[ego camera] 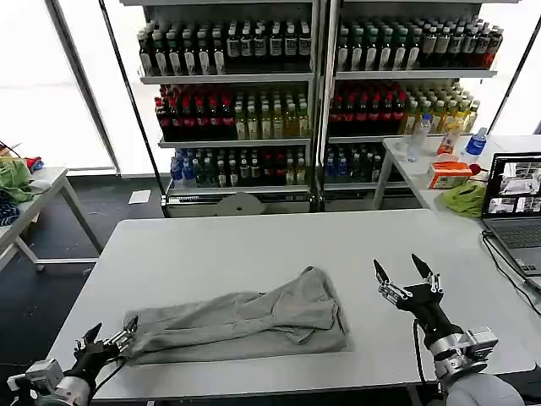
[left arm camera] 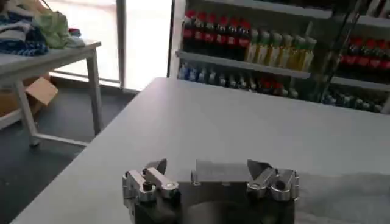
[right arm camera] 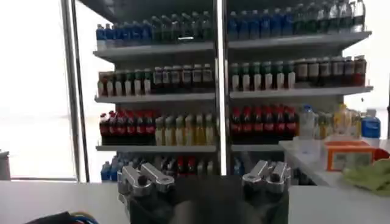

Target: Fold and organize the clothes.

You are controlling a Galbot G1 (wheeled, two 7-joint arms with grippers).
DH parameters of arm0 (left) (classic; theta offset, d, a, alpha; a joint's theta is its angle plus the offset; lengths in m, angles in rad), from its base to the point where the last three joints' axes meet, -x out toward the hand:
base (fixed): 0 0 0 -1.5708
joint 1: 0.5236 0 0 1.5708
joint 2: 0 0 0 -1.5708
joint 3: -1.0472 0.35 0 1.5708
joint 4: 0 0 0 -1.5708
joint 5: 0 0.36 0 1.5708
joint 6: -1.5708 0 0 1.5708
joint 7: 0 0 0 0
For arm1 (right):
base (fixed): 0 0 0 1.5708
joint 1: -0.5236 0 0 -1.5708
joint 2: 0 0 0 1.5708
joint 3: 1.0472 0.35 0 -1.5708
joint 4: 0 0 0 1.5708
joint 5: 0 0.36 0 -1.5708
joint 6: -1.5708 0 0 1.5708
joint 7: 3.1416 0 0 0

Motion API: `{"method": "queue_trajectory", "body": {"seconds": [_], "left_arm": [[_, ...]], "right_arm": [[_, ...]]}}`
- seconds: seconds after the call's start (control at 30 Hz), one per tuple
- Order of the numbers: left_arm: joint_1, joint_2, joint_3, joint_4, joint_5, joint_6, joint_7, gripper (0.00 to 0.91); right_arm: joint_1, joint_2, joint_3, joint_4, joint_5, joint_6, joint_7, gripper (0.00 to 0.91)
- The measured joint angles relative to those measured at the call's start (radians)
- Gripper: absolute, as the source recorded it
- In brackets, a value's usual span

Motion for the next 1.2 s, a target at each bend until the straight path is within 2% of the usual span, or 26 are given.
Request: {"method": "queue_trajectory", "body": {"seconds": [0.1,0.13,0.17,0.83,1.03,1.2], "left_arm": [[-0.002,-0.017,0.015,0.015,0.009,-0.008,0.008,0.484],[-0.005,-0.023,0.02,0.021,0.012,-0.01,0.01,0.071],[-0.006,-0.029,0.026,0.028,0.014,-0.013,0.012,0.01],[-0.029,-0.068,0.12,0.076,0.042,-0.052,0.029,0.0],[-0.047,-0.055,0.129,0.084,0.041,-0.054,0.03,0.0],[-0.072,-0.015,0.105,0.108,0.028,-0.042,0.043,0.0]], "right_arm": [[-0.009,-0.002,0.008,0.004,-0.007,0.01,-0.009,0.907],[-0.011,-0.002,0.009,0.004,-0.009,0.013,-0.011,0.907],[-0.013,-0.003,0.011,0.004,-0.011,0.015,-0.013,0.907],[-0.018,-0.011,0.023,0.001,-0.01,0.029,-0.025,0.907],[-0.014,-0.015,0.024,0.001,-0.001,0.029,-0.025,0.907],[-0.004,-0.018,0.021,0.001,0.001,0.026,-0.022,0.907]]}}
